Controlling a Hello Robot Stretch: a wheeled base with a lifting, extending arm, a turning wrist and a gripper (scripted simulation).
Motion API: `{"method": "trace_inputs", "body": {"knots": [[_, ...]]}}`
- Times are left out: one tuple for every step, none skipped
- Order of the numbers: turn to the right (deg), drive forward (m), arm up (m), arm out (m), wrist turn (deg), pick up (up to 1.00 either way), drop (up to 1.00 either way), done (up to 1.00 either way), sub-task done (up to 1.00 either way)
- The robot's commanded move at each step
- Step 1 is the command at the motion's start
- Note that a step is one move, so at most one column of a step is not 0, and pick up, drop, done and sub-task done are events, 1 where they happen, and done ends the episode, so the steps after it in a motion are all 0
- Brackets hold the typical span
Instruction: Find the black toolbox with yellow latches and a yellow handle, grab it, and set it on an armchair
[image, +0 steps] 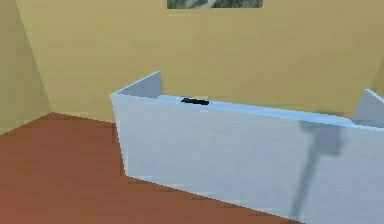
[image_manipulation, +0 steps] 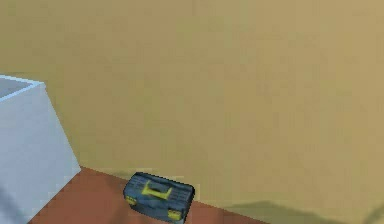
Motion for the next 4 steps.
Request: {"method": "trace_inputs", "body": {"knots": [[-9.0,0.0,0.0,0.0,0.0,0.0,0.0,0.0,0.0],[0.0,0.0,0.2,0.0,0.0,0.0,0.0,0.0,0.0],[0.0,0.0,0.0,0.44,0.0,0.0,0.0,0.0,0.0],[0.0,0.0,0.0,0.0,45.0,0.0,0.0,0.0,0.0]]}}
